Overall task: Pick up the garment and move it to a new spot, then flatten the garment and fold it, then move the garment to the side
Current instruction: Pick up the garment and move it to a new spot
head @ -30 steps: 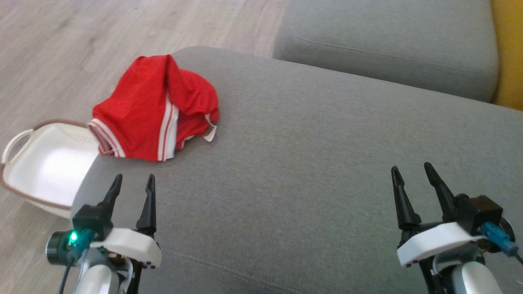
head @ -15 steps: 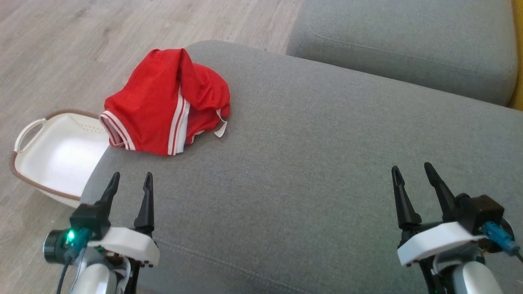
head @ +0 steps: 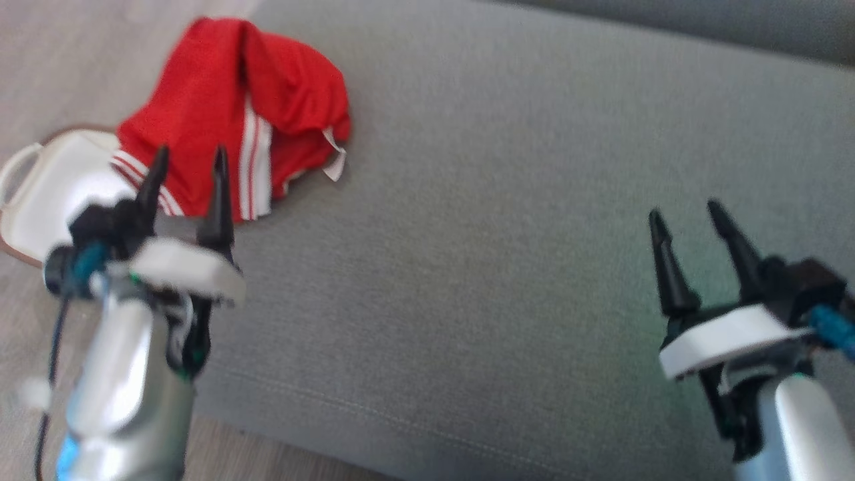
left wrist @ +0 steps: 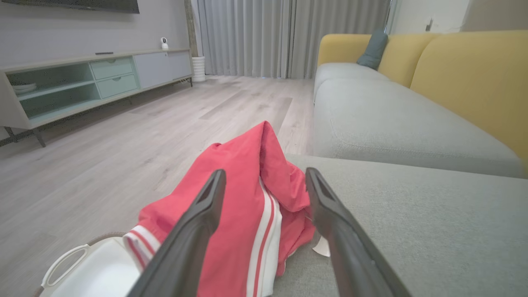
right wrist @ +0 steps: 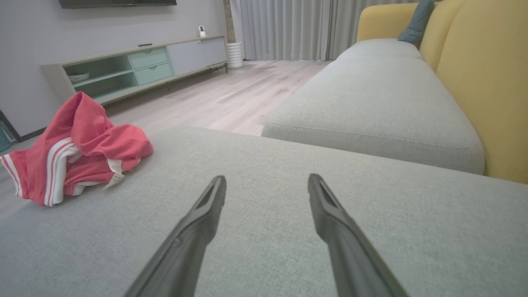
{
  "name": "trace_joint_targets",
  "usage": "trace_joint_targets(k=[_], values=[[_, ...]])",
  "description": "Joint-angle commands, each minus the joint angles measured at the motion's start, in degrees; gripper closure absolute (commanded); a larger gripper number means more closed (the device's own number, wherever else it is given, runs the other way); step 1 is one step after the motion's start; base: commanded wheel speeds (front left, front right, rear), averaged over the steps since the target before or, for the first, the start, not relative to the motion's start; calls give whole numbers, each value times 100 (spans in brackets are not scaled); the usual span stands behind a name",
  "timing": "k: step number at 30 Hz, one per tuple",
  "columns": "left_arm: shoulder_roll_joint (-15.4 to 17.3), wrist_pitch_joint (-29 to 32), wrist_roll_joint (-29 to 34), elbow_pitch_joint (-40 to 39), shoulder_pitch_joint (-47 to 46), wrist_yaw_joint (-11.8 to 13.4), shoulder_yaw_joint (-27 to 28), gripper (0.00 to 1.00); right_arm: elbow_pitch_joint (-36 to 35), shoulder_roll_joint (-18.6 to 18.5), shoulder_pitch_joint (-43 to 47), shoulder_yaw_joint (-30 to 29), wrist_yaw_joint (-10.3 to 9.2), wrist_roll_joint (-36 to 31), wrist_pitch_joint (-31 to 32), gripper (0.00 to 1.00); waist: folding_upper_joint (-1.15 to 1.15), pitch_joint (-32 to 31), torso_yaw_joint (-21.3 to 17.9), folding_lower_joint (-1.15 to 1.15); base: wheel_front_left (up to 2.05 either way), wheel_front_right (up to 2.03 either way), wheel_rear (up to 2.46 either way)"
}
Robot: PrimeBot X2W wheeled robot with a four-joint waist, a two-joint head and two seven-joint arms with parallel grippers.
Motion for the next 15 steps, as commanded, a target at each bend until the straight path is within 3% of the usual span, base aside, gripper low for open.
trace_joint_targets(k=[1,15], values=[[170,52,-54,45,-524,-28,204,0,-282,-137,-303,120,-4,-52,64,0,0,514,-227,0,0,0,0],[653,717,-391,3139,-2772,-129,458,0,-556,-329,-724,99,-4,-87,240,0,0,1401,-646,0,0,0,0]])
